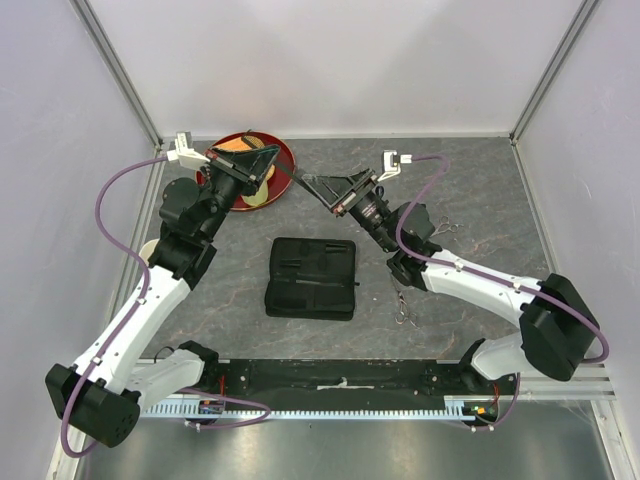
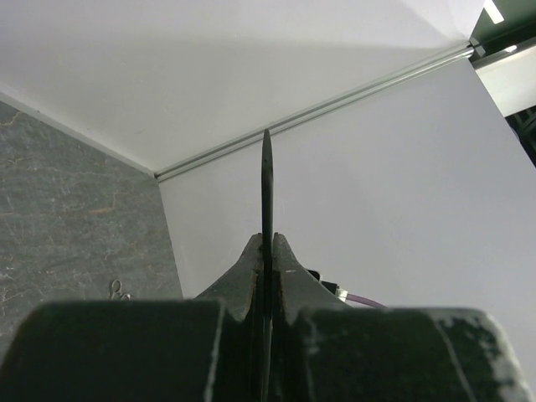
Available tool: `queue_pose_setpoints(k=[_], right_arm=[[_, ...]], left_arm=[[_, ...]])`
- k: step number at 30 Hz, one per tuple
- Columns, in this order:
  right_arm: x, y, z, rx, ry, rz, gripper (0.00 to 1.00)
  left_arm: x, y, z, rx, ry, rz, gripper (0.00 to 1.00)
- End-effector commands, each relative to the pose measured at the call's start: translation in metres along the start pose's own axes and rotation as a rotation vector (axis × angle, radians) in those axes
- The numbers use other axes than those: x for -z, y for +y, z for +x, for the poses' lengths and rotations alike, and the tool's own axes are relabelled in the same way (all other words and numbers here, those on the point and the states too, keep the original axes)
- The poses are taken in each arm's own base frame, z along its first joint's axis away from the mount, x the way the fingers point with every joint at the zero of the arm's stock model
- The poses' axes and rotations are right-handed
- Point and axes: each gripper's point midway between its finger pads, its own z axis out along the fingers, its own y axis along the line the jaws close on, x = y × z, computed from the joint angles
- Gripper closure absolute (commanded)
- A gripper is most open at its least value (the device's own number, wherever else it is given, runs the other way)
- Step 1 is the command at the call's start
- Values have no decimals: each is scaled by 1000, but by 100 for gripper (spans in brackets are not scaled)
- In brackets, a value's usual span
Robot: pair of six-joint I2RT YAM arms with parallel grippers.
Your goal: Sort the hair-cutting tools
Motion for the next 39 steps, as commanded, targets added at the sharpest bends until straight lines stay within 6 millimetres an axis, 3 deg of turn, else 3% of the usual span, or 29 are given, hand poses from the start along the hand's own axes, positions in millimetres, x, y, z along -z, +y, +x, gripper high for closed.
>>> queue_pose_setpoints(k=[1,5,8,9,13,17,20,21,22,23,24,25,26,27,28,29,31,32,35,37,39], right_arm=[[-6,23,3,-24,37,-88,68],[-6,24,7,-29,59,-95,62],[-5,21,5,-30,50,-81,66],[-5,21,5,-28,50,-75,69],[-5,17,4,-34,50,-68,98],[-3,9,3,-33,48,-51,100],[0,1,1,-25,55,-16,100],[2,2,-1,-19,55,-11,100],[3,-2,-1,-11,61,4,100],[7,-16,-2,3,75,53,100],[11,-16,-4,14,79,65,100],[15,-22,-5,31,89,88,100],[23,-43,-6,44,109,167,100],[29,-46,-9,76,119,190,100],[35,-55,-10,97,139,223,100],[47,-79,-13,116,170,319,100],[64,-94,-12,192,238,383,100],[81,-116,-10,210,290,484,100],[121,-151,4,311,444,619,100],[146,-169,14,327,507,665,100],[158,-173,20,320,527,676,100]], left_arm=[[0,-7,-1,-28,-6,29,98],[-3,-7,1,-31,7,30,98],[-2,-5,3,-33,15,28,98],[-2,-5,3,-33,15,28,98],[0,-2,4,-32,18,23,98],[3,-2,5,-41,21,22,97],[8,6,5,-64,18,-3,52],[9,8,5,-82,17,-10,29],[12,11,5,-97,19,-18,20],[16,19,8,-142,33,-38,14],[18,25,10,-172,47,-57,8],[20,29,11,-203,60,-72,5],[24,36,13,-264,81,-90,4],[29,52,17,-288,115,-151,3],[34,64,21,-312,144,-191,3],[40,75,24,-354,169,-220,3],[56,111,34,-372,230,-333,4],[62,124,37,-381,244,-368,4],[80,165,54,-368,308,-453,5],[86,188,64,-367,349,-498,6],[90,203,71,-378,387,-531,9]])
